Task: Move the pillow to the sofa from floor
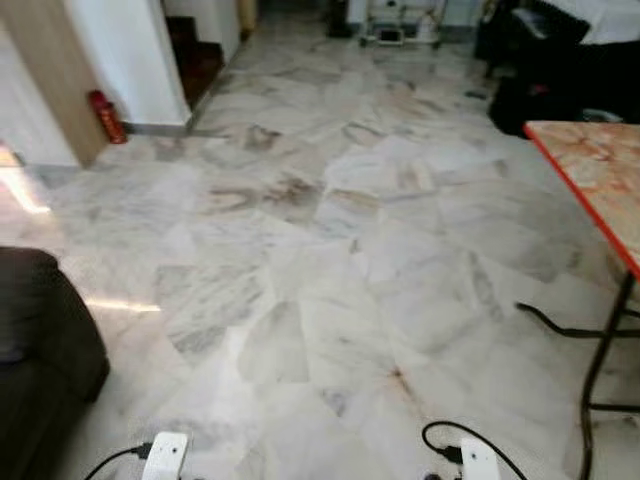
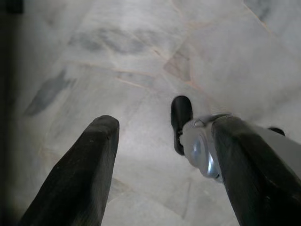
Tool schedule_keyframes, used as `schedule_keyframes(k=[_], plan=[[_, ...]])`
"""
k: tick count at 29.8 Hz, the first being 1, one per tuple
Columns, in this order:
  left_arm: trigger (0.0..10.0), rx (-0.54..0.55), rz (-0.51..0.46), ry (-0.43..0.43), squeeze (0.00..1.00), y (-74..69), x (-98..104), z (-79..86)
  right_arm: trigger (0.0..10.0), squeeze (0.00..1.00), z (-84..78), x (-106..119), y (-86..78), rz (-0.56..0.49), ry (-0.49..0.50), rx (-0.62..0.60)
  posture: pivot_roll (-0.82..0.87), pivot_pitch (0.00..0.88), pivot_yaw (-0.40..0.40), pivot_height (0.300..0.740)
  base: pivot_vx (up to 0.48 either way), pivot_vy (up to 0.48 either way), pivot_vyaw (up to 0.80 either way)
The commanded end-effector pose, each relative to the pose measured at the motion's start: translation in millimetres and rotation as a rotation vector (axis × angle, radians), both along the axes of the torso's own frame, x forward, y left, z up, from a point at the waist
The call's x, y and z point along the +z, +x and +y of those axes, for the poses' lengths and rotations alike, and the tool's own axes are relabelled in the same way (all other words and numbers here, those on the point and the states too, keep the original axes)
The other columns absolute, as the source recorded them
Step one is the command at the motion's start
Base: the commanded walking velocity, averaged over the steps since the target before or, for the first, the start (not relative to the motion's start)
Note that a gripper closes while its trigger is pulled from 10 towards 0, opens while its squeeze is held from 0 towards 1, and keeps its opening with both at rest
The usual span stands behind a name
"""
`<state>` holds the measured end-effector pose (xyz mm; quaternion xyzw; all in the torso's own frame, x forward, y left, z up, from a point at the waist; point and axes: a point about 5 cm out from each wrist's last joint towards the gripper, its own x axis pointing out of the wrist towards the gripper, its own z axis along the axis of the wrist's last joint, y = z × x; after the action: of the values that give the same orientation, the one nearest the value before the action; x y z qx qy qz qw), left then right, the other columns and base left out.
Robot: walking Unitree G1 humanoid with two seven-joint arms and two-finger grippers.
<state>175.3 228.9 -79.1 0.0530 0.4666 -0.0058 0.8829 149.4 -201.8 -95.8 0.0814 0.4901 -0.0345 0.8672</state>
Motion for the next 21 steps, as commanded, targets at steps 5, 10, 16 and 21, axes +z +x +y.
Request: schedule_keyframes(k=[5,10,16,21], plan=[[10.0,-0.005,0.026,-0.005,0.0,-4.3,-2.7,-1.9,10.0,0.0,-3.1,-0.8,-3.1,0.014,-0.009,-0.001,-0.09,0.0,-0.028,0.74,0.0,0.0,0.8],[10.0,-0.005,0.026,-0.007,0.0,-4.4,-2.8,-2.0,10.0,0.0,-3.0,-0.9,-3.2,0.016,-0.008,0.002,-0.09,0.0,-0.028,0.74,0.0,0.0,0.8],[10.0,-0.006,0.026,-0.005,0.0,-4.2,-2.7,-1.8,10.0,0.0,-3.1,-0.9,-3.2,0.018,-0.009,0.004,-0.09,0.0,-0.029,0.74,0.0,0.0,0.8],[10.0,-0.008,0.027,-0.005,0.0,-4.0,-2.6,-2.0,10.0,0.0,-3.2,-0.8,-3.0,0.019,-0.009,0.006,-0.09,0.0,-0.029,0.74,0.0,0.0,0.8]])
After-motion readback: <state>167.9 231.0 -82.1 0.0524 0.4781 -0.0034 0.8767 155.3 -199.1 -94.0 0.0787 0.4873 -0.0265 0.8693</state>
